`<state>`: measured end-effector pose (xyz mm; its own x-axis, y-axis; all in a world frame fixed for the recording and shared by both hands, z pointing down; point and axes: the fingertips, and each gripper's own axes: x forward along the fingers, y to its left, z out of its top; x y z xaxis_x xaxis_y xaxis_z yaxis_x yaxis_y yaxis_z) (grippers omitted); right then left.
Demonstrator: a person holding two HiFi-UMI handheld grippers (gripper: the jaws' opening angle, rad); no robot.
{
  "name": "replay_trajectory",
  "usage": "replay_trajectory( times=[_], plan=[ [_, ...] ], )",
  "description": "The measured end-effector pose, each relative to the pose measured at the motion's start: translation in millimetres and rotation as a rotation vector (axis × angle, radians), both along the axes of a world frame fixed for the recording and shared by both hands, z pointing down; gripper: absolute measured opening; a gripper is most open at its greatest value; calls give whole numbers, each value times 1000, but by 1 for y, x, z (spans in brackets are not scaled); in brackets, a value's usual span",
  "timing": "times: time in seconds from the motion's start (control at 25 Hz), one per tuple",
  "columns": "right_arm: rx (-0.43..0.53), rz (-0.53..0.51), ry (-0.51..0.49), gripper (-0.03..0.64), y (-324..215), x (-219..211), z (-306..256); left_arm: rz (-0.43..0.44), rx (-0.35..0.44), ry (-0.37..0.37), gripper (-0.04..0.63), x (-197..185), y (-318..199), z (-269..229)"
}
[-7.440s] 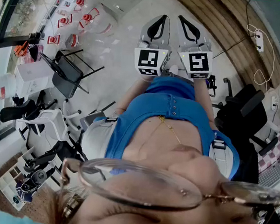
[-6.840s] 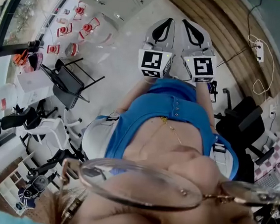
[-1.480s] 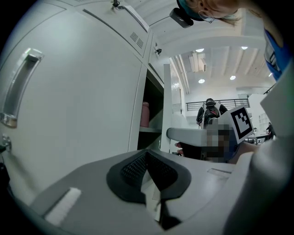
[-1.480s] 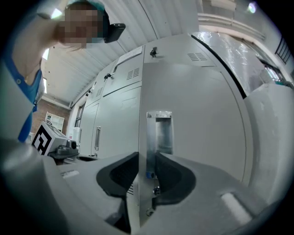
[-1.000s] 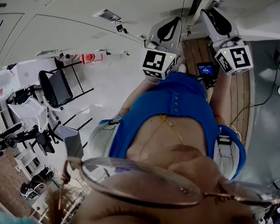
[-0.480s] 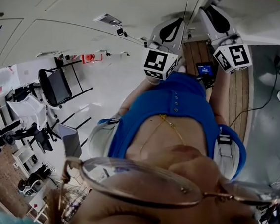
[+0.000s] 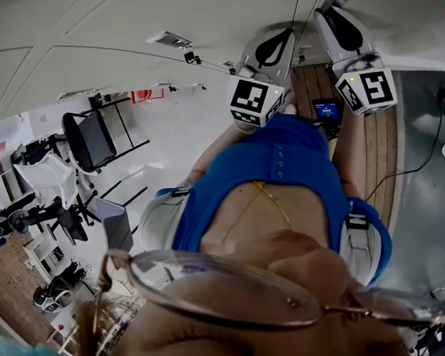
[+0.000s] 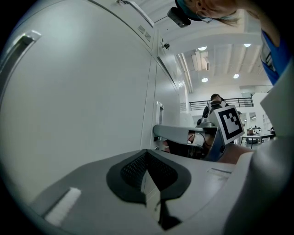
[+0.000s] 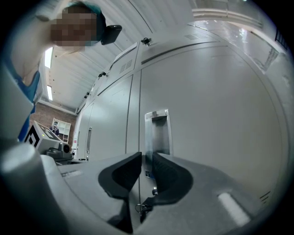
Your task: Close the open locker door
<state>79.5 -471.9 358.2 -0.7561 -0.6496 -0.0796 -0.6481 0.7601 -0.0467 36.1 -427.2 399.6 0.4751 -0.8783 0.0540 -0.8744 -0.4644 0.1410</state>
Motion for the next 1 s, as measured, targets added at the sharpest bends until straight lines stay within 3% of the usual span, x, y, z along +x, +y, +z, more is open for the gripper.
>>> replay_trajectory(
  times=[0.36,0.6,0.84,1.0],
  plan=[
    [29,69,95,58,0,2,3,17,-3,-1,0,5,-3,2],
    [78,203,196,64,2,0,2,7,5,0,0,5,-5,-3],
    [68,248,183,64,5,3,-1,-3,16,7,0,3,-5,-9],
    [60,274,165,3,8,10,-1,7,28,16,0,4,-5,-13]
  ],
)
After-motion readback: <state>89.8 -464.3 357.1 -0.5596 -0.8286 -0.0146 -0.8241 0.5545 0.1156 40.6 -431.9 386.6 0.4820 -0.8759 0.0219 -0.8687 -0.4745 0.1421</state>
